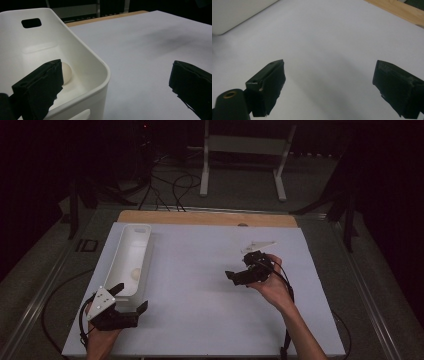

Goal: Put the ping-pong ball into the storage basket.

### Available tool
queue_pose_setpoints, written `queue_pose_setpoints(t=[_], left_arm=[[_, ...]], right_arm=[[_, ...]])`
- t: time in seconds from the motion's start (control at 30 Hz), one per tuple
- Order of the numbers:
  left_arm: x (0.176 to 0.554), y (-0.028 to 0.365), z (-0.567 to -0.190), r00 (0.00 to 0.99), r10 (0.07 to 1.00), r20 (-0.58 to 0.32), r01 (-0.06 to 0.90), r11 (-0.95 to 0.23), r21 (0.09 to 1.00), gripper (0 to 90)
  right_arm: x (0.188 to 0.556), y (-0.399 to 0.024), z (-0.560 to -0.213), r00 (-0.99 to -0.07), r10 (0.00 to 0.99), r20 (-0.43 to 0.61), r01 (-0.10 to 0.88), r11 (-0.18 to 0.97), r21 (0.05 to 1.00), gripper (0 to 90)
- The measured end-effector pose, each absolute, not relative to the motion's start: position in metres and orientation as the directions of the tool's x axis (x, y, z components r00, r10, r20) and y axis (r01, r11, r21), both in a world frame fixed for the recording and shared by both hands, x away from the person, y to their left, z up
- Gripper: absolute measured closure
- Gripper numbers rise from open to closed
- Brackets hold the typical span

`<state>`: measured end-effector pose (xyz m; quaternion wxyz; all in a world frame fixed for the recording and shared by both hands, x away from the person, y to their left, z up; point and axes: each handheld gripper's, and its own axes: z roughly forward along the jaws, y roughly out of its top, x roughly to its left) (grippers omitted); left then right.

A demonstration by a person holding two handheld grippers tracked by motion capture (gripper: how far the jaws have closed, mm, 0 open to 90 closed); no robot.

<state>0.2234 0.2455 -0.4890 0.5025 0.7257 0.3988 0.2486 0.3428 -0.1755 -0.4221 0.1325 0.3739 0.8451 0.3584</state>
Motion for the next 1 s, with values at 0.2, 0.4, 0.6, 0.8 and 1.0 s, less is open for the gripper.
queue_pose_setpoints(t=[0.2,0.4,0.6,0.8,1.0], left_arm=[[0.225,0.245,-0.489,0.557,0.829,-0.045,0.331,-0.172,0.928,0.0],[0.226,0.245,-0.490,0.558,0.828,-0.051,0.333,-0.168,0.928,0.0],[0.228,0.245,-0.490,0.555,0.830,-0.059,0.339,-0.162,0.927,0.0],[0.231,0.246,-0.490,0.550,0.832,-0.068,0.343,-0.152,0.927,0.0],[0.232,0.247,-0.490,0.545,0.835,-0.075,0.348,-0.144,0.926,0.1]], right_arm=[[0.333,-0.193,-0.432,-0.671,0.740,0.048,0.542,0.446,0.712,9.8],[0.323,-0.211,-0.443,-0.648,0.761,0.039,0.547,0.429,0.719,9.6],[0.309,-0.227,-0.455,-0.631,0.775,0.027,0.534,0.409,0.740,9.3],[0.296,-0.246,-0.464,-0.612,0.790,0.048,0.513,0.350,0.784,9.3],[0.284,-0.259,-0.476,-0.602,0.797,0.043,0.491,0.328,0.807,9.4]])
